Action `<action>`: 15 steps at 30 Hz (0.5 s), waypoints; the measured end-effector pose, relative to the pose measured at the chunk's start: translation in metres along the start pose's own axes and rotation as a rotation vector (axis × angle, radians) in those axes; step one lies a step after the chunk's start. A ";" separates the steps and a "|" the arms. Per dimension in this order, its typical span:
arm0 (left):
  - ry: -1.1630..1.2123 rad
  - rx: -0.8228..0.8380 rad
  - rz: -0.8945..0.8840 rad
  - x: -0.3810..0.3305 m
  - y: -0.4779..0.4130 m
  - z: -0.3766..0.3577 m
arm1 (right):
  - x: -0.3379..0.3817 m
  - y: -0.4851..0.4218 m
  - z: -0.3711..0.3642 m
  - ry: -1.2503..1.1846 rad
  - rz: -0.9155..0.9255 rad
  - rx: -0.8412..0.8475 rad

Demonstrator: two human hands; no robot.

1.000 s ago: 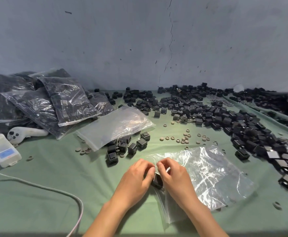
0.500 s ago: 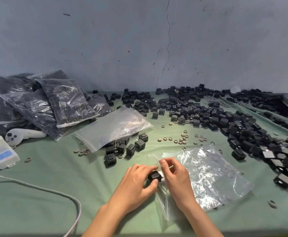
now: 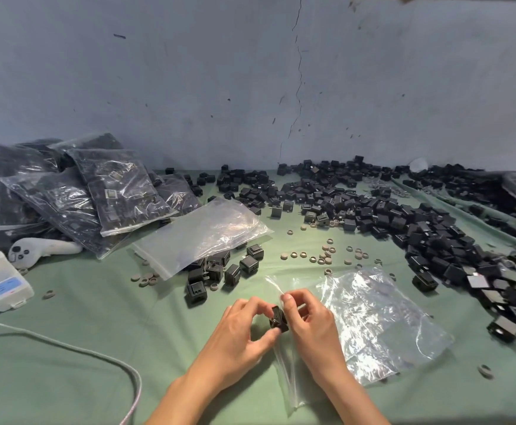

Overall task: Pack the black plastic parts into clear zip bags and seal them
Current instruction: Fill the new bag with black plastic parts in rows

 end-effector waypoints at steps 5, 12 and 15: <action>-0.311 -0.091 -0.117 -0.014 0.004 0.002 | 0.007 -0.001 -0.002 0.067 0.082 0.023; -0.316 -0.108 -0.229 -0.021 0.030 0.011 | 0.004 -0.002 0.017 0.349 0.218 0.111; -0.383 -0.038 -0.290 -0.025 0.033 0.005 | -0.014 0.007 0.010 0.421 0.148 0.387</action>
Point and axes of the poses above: each hand's wrist, its own y-axis away from the middle knuckle, its own z-axis out of the back of the hand, x = y × z, the point moved 7 cm from there along -y, towards the middle knuckle, and after that the axes turned 13 degrees about z, right-handed, at the moved point
